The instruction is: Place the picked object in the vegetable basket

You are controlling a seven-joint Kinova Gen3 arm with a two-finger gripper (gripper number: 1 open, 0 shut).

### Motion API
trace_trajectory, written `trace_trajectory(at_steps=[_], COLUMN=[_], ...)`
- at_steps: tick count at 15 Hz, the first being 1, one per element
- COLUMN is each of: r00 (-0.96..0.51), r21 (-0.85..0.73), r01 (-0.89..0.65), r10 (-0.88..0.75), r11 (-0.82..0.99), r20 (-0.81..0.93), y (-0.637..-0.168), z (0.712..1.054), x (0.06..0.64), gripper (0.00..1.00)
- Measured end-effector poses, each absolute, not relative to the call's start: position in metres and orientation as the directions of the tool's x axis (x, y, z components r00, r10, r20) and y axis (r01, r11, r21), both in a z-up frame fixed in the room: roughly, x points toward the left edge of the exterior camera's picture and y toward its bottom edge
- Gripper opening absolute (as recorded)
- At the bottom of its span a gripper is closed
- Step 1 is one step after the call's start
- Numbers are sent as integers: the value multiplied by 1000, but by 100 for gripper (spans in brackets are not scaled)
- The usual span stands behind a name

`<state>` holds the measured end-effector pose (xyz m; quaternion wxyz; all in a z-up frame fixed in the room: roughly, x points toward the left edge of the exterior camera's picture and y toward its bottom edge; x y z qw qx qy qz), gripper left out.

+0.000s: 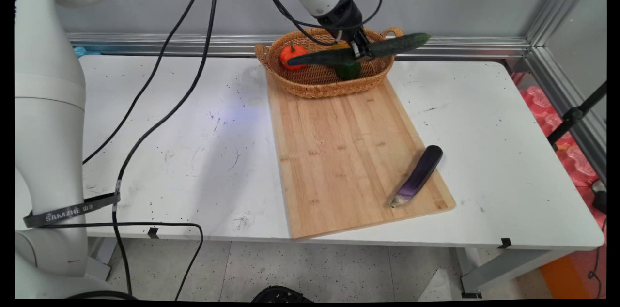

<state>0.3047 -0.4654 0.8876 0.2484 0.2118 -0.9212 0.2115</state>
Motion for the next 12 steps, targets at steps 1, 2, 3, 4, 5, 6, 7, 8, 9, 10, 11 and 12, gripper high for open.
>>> trace_trajectory(at_steps=[1, 2, 3, 4, 5, 6, 7, 8, 9, 10, 11, 12], r00=[-789, -791, -793, -794, -794, -793, -792, -789, -787, -784, -782, -778], r21=[-289, -295, -299, -301, -302, -301, -299, -294, -291, -285, -281, -275], r01=[-493, -488, -485, -482, -480, -479, -479, -480, -481, -484, -486, -489], r10=[-281, -275, -269, -265, -261, -259, -259, -260, -262, -265, -267, -271], r11=[821, 821, 822, 823, 824, 825, 826, 826, 827, 828, 828, 828], r20=[547, 546, 546, 547, 549, 551, 553, 556, 558, 562, 564, 567], y=[-468, -474, -478, -482, -486, -489, -491, -493, -495, -496, -497, -499], z=[886, 884, 882, 880, 877, 874, 872, 869, 867, 865, 863, 860], x=[307, 311, 314, 317, 319, 320, 320, 321, 321, 322, 322, 322], gripper=[0, 0, 0, 0, 0, 0, 0, 0, 0, 0, 0, 0])
